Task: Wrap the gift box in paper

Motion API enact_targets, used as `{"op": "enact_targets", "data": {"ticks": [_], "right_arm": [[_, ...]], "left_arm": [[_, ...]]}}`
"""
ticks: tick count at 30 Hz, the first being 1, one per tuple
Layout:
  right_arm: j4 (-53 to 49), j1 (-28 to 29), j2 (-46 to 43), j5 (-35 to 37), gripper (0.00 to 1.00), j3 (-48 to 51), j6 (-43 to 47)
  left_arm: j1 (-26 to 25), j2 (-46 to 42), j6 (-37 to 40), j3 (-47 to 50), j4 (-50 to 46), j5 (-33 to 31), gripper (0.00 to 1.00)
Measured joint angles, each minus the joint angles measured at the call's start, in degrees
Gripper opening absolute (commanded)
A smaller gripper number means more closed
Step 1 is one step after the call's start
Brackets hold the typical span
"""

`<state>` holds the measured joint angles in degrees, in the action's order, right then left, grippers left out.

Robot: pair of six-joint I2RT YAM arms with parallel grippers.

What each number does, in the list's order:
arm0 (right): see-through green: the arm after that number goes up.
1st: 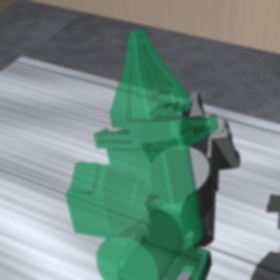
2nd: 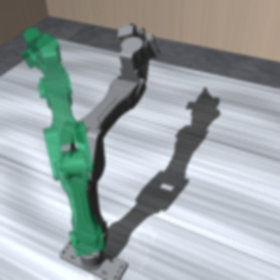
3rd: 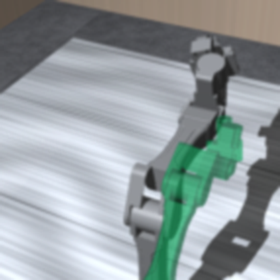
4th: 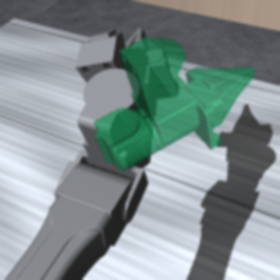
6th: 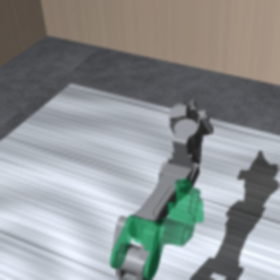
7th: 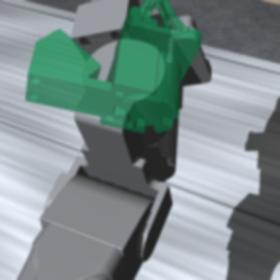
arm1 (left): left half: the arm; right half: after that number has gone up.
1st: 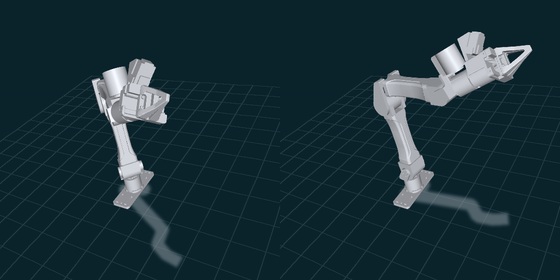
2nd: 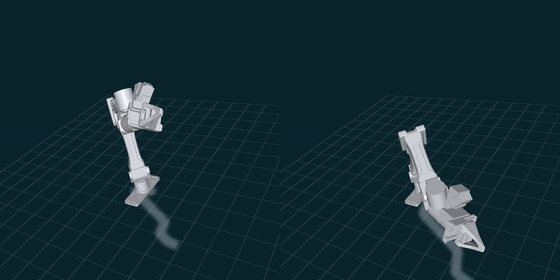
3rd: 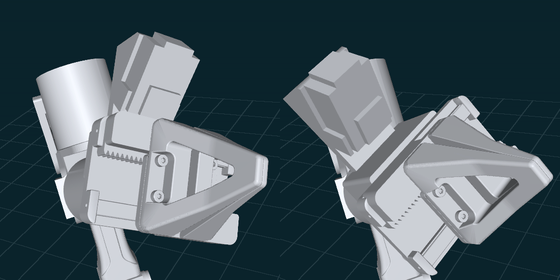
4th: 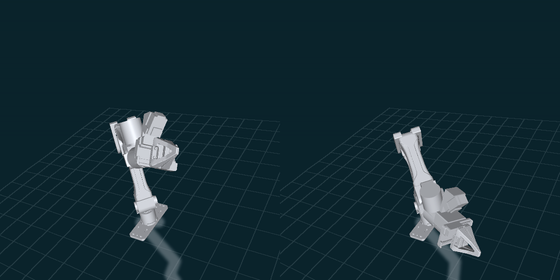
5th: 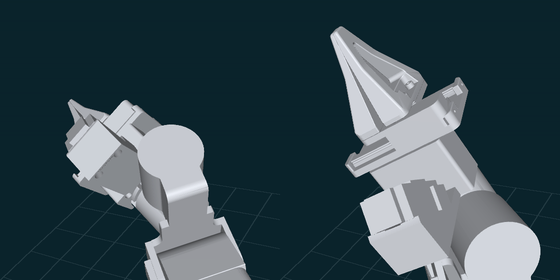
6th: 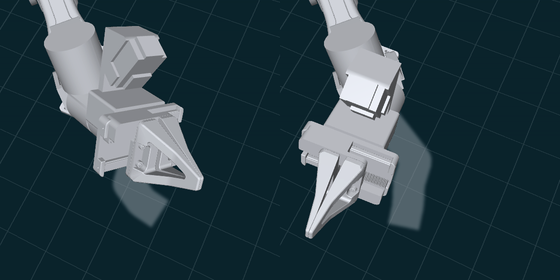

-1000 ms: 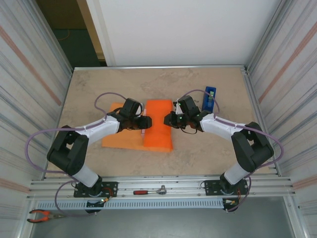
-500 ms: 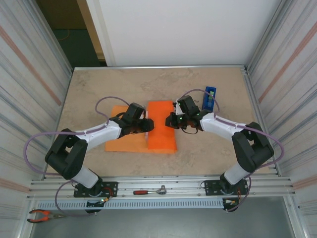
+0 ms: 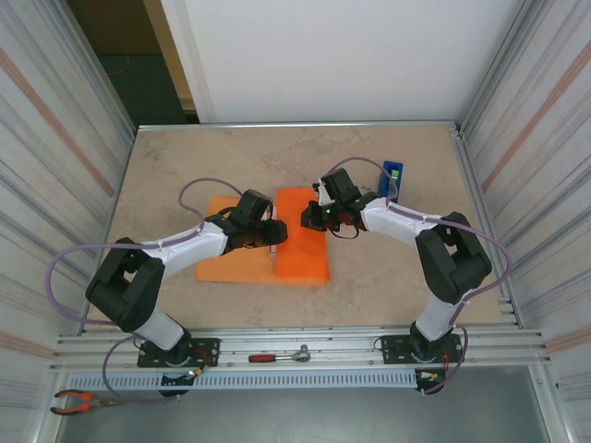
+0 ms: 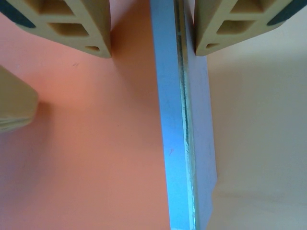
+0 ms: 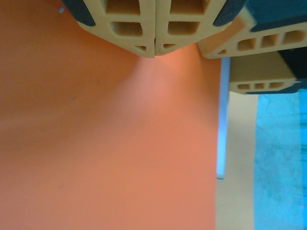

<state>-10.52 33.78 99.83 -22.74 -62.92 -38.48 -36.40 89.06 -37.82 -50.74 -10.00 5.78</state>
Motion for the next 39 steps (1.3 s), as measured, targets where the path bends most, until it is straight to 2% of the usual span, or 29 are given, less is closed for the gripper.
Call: {"op": "enact_targets", "data": {"ticks": [6, 12, 17, 22, 26, 31, 39], "right_arm": [[1.75, -0.07, 0.55, -0.11, 0.0, 1.01, -0.11], [4.87, -0.04, -0.13, -0.2, 0.0, 2.91, -0.46], [5.99, -0.04, -0.39, -0.26, 0.0, 3.58, -0.48], [6.67, -0.04, -0.5, -0.26, 0.0, 4.04, -0.5], [7.08, -0.07, -0.57, -0.28, 0.0, 4.26, -0.5], [7.1, -0.04, -0.59, -0.26, 0.0, 4.28, -0.5], [7.13, -0.04, -0.59, -0.26, 0.0, 4.33, -0.5]], "left_arm": [[0.0, 0.26, 0.48, -1.22, -1.79, -0.07, 0.44], [2.67, -1.62, 1.99, -1.73, -5.75, 0.11, 0.53], [12.5, -10.21, 3.23, 0.7, -9.18, 0.11, 0.66], [24.72, -16.39, 4.39, 5.4, -10.99, 0.35, 0.7], [29.73, -16.52, 5.18, 10.01, -11.61, 1.81, 0.7], [27.39, -17.18, 5.95, 13.86, -8.33, 6.95, 0.76], [14.99, -14.97, 5.95, 9.66, -1.2, 10.32, 0.79]]}}
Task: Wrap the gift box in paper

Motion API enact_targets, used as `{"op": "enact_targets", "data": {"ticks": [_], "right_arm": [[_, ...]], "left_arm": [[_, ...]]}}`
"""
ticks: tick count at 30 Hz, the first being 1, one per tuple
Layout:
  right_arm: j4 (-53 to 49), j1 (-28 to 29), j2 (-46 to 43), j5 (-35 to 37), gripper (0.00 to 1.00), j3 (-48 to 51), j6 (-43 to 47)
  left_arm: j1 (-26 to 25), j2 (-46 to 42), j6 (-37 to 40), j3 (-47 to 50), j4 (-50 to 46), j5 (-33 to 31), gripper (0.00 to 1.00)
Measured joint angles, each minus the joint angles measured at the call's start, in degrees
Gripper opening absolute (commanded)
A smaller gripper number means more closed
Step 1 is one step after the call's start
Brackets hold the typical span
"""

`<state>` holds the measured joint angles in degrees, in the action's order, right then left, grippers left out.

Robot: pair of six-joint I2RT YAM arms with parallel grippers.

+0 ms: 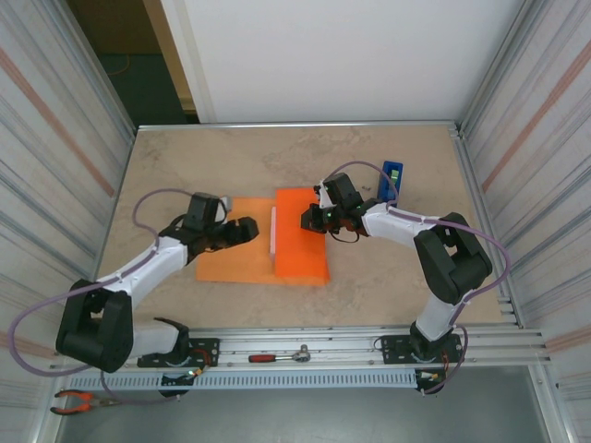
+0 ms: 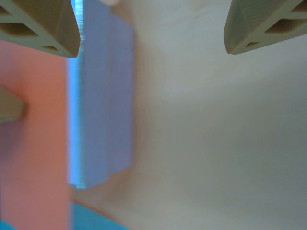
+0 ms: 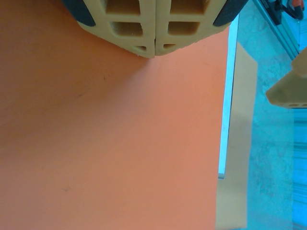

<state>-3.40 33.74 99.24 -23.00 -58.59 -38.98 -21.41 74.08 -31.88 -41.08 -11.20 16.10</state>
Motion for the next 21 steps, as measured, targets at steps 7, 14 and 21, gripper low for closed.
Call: {"op": "enact_targets", "data": {"ticks": [7, 14, 21], "right_arm": [[0.02, 0.0, 0.0, 0.0, 0.0, 0.0, 0.0], [0.11, 0.0, 0.0, 0.0, 0.0, 0.0, 0.0], [0.13, 0.0, 0.0, -0.04, 0.0, 0.02, 0.0]], "left_arm": [[-7.72, 9.18, 0.24, -6.38, 3.52, -0.72, 0.81], [-11.54, 13.29, 0.9, -8.28, 3.54, -3.28, 0.81], [-12.83, 14.97, 1.38, -8.33, 3.56, -5.97, 0.61]]}}
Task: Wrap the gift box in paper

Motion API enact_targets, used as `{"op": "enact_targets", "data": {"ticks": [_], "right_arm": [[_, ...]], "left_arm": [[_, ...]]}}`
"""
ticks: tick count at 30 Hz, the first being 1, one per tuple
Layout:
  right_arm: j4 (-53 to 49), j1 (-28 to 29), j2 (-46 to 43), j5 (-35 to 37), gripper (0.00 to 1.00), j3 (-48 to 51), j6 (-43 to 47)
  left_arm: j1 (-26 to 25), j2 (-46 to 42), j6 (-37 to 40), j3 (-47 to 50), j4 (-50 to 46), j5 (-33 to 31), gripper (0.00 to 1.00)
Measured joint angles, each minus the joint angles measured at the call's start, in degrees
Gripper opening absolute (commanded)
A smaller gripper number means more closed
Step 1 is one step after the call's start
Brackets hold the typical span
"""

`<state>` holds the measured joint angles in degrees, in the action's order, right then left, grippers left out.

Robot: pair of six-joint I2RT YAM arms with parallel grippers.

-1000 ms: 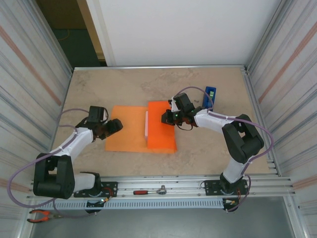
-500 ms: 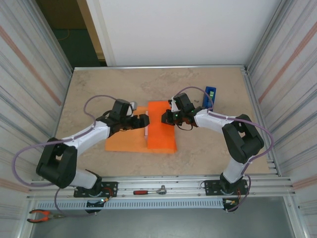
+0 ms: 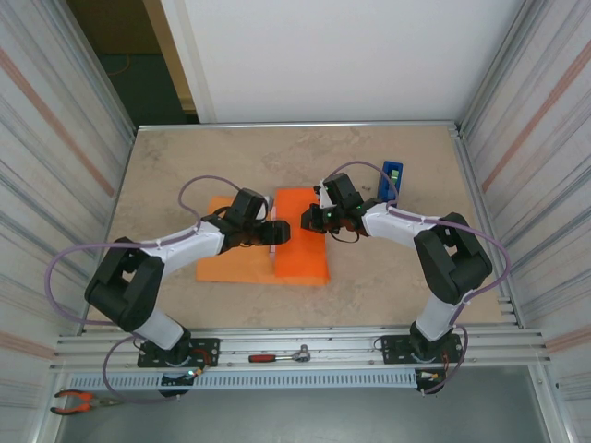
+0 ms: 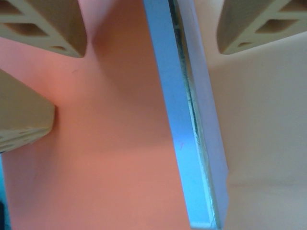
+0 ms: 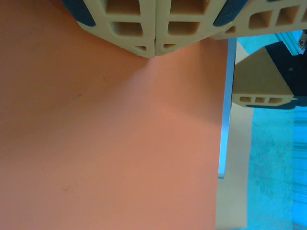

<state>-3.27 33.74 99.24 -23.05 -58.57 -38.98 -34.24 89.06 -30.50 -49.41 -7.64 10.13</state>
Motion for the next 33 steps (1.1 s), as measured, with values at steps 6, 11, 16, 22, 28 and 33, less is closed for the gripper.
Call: {"op": "enact_targets", "data": {"ticks": [6, 11, 16, 22, 28, 33], "right_arm": [[-1.33, -0.02, -0.09, -0.26, 0.0, -0.76, 0.02], [-6.12, -0.85, -1.57, 0.2, 0.09, -1.99, 0.0], [-11.17, -2.58, -6.03, 3.37, 0.1, -5.11, 0.55], [-14.58, -7.78, -5.64, 0.39, 0.0, -10.01, 3.17], [-17.86, -9.38, 1.77, -3.76, 0.0, -13.2, 6.23], [-19.96, -7.23, 5.05, -5.16, 0.0, -14.95, 7.5]], "left_arm": [[-0.76, 0.22, 0.11, -0.37, 0.24, -0.98, 0.52], [-1.16, 0.22, -1.05, -0.37, 0.74, -2.19, 0.48], [-1.73, 0.26, -1.79, -0.37, 1.14, -3.06, 0.46], [-2.08, 0.26, -2.8, -0.48, 1.01, -4.04, 0.44], [-2.84, 0.57, -4.37, -0.85, 0.94, -4.57, 0.43], [-3.5, 0.74, -5.57, -1.05, 0.94, -5.42, 0.43]]}}
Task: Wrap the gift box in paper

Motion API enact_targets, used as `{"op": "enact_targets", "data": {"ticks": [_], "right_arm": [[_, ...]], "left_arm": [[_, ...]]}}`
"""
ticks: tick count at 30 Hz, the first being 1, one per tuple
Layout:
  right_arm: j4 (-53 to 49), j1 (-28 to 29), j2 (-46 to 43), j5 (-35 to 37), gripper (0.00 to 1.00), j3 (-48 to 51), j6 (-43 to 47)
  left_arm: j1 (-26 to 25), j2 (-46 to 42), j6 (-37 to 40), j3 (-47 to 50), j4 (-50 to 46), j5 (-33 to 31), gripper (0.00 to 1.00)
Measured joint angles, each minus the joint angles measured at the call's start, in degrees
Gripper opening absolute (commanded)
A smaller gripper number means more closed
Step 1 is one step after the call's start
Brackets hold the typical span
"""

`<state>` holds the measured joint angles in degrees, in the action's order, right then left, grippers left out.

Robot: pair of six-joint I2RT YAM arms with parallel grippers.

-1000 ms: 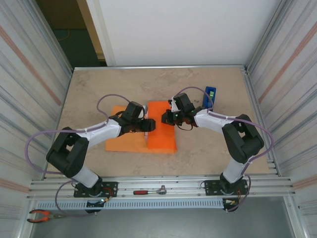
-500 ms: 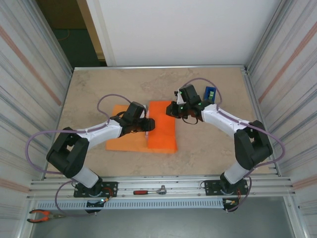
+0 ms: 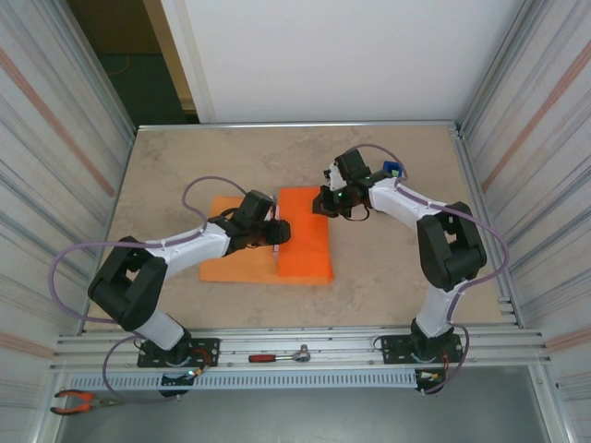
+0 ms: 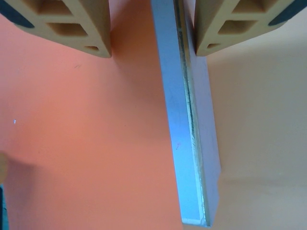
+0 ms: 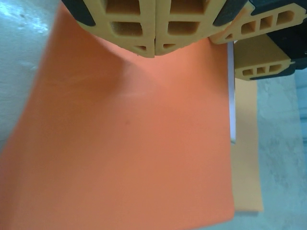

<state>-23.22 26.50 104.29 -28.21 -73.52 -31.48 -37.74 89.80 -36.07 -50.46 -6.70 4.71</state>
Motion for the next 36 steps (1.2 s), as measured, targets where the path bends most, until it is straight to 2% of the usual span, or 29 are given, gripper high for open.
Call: {"op": "enact_targets", "data": {"ticks": [11, 23, 29, 32, 36], "right_arm": [[-1.36, 1.99, 3.37, 0.61, 0.0, -5.05, 0.94], [-1.53, 2.14, 5.38, 2.82, 0.0, -4.61, 2.67], [1.09, 2.12, 4.37, 2.84, 0.0, -2.6, 2.64], [1.92, 2.1, 4.11, 2.8, 0.0, -1.99, 2.64], [2.62, 2.08, 3.96, 2.69, 0.0, -1.51, 2.64]], "left_arm": [[-0.55, 0.39, -0.42, -0.33, 0.13, -0.39, 0.43], [-0.59, 0.55, -0.39, -0.92, -0.7, -0.48, 0.43], [-0.59, 0.0, 0.31, -2.84, -5.03, -1.01, 0.48], [0.33, -3.23, 0.83, -2.89, -8.83, -1.4, 0.54], [6.03, -11.45, 0.87, -0.98, -11.23, -1.6, 0.59]]}}
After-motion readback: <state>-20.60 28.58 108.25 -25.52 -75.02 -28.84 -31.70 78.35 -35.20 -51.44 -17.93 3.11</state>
